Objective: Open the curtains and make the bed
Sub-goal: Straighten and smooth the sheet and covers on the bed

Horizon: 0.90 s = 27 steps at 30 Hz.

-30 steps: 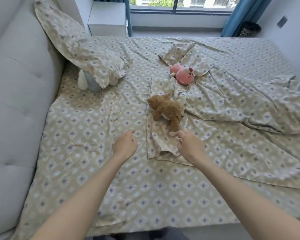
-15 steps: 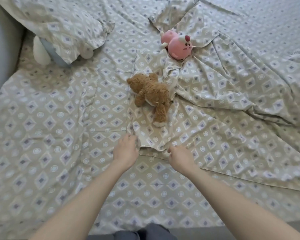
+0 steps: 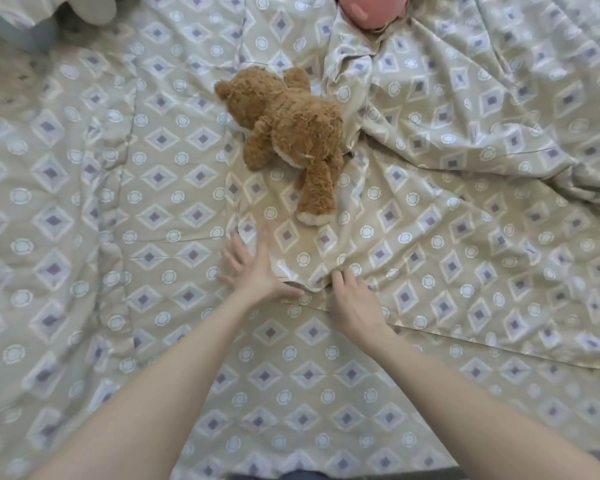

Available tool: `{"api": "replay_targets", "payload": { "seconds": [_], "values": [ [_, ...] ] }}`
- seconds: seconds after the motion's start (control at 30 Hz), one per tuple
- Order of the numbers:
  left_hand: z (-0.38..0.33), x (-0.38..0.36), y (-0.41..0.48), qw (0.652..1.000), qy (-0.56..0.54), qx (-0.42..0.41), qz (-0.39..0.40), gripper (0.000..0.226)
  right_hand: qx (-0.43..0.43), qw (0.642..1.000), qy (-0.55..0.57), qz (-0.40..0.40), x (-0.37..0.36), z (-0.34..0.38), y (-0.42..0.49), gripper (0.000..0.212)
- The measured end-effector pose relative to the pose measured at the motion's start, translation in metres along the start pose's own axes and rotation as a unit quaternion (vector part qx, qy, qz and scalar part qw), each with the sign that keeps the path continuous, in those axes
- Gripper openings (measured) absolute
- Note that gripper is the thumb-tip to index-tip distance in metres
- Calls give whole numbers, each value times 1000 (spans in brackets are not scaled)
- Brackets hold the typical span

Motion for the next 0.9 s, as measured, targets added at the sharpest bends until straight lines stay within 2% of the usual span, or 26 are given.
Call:
{"api": "replay_targets", "payload": {
  "seconds": [0.07,0.17,0.23,0.33,0.4,0.47,0.63,0.73,0.83,0.9],
  "values": [
    [14,0,3,996,-59,44,43,148,21,1000,-10,-19,-2,0,3,39],
    [24,7,7,991,-116,46,41,132,51,998,-24,-13,-2,5,3,55],
    [25,12,11,982,-168,86,-8,113,52,998,-21,-25,1,8,7,45],
    [38,11,25,935,-270,197,-115,74,78,995,-16,-62,10,19,14,22],
    [44,8,32,924,-293,224,-99,55,102,992,-43,-56,10,23,17,19],
    [47,6,33,930,-286,223,-51,42,138,989,-40,-47,14,27,15,22],
    [41,21,21,931,-283,226,-52,42,6,988,147,-44,49,26,7,10],
    [41,46,3,936,-271,202,-100,35,-2,984,156,-81,82,45,11,16],
    [42,75,-13,929,-295,174,-139,44,2,986,163,-40,104,65,16,10],
    [44,97,-32,933,-300,144,-139,49,14,988,156,-5,121,79,7,17]
  ]
}}
Point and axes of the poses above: each hand's wrist, its own y-axis towards the middle knuckle, its own x-axis out of the back of the hand, z = x × y, the point moved 3 cm from there along y, towards the middle knuckle, and after that the axes turned 15 degrees about -z, right-handed, at the moved point
